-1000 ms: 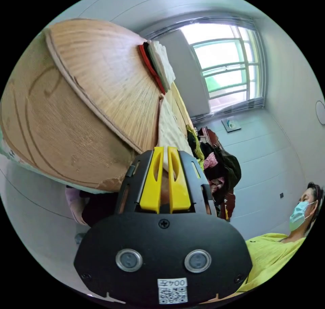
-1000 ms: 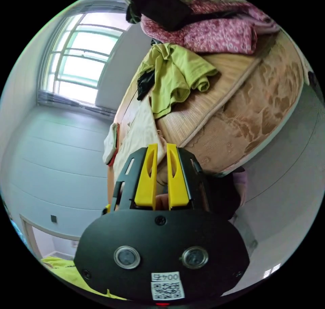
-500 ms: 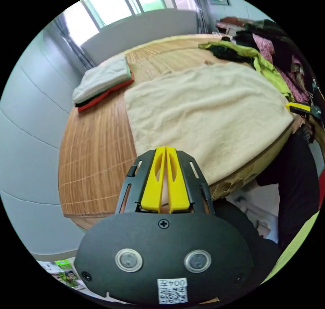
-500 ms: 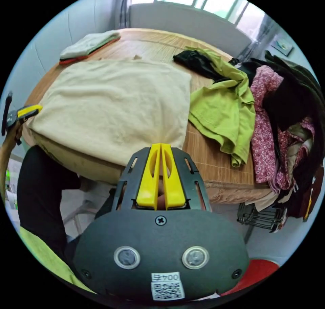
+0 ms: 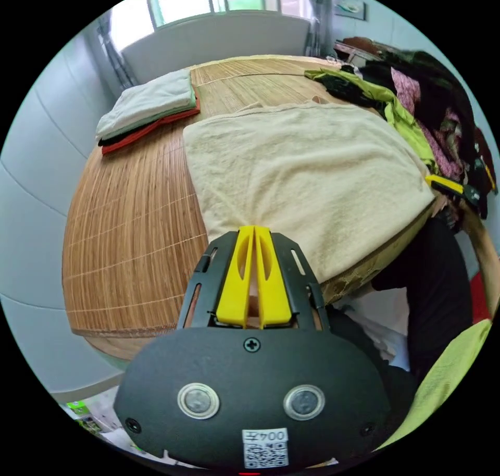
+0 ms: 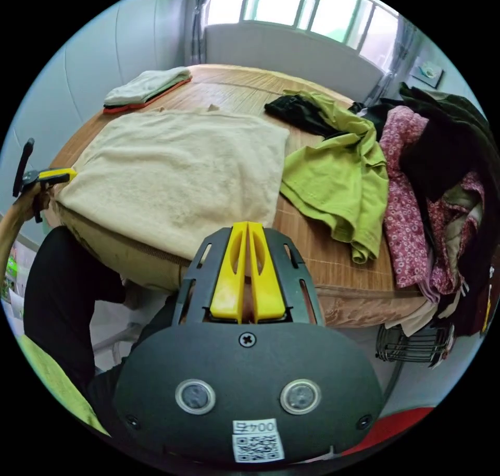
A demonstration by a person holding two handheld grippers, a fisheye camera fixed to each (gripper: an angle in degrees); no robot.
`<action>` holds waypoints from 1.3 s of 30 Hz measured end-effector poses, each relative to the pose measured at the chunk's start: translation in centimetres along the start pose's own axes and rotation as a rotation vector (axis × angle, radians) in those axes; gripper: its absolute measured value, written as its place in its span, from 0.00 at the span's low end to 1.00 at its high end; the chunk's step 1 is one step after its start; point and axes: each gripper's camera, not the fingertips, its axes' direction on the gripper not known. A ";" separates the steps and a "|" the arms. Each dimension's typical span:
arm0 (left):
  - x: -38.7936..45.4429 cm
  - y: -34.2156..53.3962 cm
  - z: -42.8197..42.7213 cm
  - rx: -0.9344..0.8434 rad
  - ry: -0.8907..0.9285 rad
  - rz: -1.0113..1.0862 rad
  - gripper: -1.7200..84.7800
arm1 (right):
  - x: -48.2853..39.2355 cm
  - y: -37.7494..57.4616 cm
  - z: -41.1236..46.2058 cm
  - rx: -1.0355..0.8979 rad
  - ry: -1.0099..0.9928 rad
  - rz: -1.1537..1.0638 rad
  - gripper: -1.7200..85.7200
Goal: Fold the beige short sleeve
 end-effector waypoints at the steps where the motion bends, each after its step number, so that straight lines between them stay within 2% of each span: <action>1: -0.1 0.0 -1.6 0.074 -0.009 -0.010 0.05 | 0.9 -0.1 -1.1 0.037 -0.006 0.038 0.02; 6: 0.6 -3.4 -4.2 0.192 -0.019 0.029 0.14 | 3.8 -2.7 -2.3 0.112 -0.185 0.073 0.08; 8: 1.4 -5.5 -2.7 0.145 -0.031 0.044 0.15 | 2.6 -5.1 -0.4 0.057 -0.197 0.005 0.11; 12: 2.3 -7.8 4.1 -0.111 -0.132 0.104 0.14 | 1.8 -6.3 4.6 -0.070 -0.132 -0.066 0.12; 13: 1.6 -7.4 4.4 -0.071 -0.092 0.089 0.14 | 2.6 -5.9 6.3 -0.118 -0.125 -0.070 0.12; 15: 0.3 -7.4 4.0 -0.064 -0.022 0.040 0.13 | 5.0 -5.3 6.3 -0.098 -0.225 -0.002 0.12; 19: 0.0 -8.7 0.4 0.070 -0.007 0.040 0.13 | 8.4 -6.0 3.6 0.018 -0.267 0.030 0.11; 21: -0.2 -10.4 0.4 0.095 0.000 0.031 0.13 | 9.1 -7.5 4.4 0.014 -0.262 0.018 0.10; 23: -0.6 -12.2 2.0 0.052 -0.014 0.017 0.13 | 9.5 -9.5 7.0 -0.035 -0.224 -0.004 0.10; 25: -1.4 -13.3 5.9 -0.085 -0.053 0.005 0.13 | 9.7 -10.0 10.2 -0.139 -0.168 -0.037 0.09; 26: -1.6 -13.2 6.8 -0.119 -0.041 -0.001 0.13 | 10.7 -9.7 11.3 -0.151 -0.194 -0.022 0.09; 28: -2.8 -13.0 6.4 -0.074 0.014 -0.069 0.12 | 13.3 -9.3 10.9 -0.159 -0.283 0.040 0.09; 30: -2.6 -12.6 4.7 -0.002 0.028 -0.065 0.12 | 15.9 -7.7 9.0 -0.095 -0.367 0.092 0.11; 33: -1.0 -10.5 1.2 0.121 0.145 -0.039 0.12 | 20.3 -2.4 6.5 -0.075 -0.534 0.162 0.11; 37: 7.2 -6.2 -1.7 0.192 0.269 0.135 0.12 | 25.7 7.7 5.6 -0.089 -0.678 0.343 0.11; 39: 11.9 -4.8 -1.9 0.200 0.307 0.216 0.13 | 27.5 10.8 6.1 -0.097 -0.689 0.410 0.12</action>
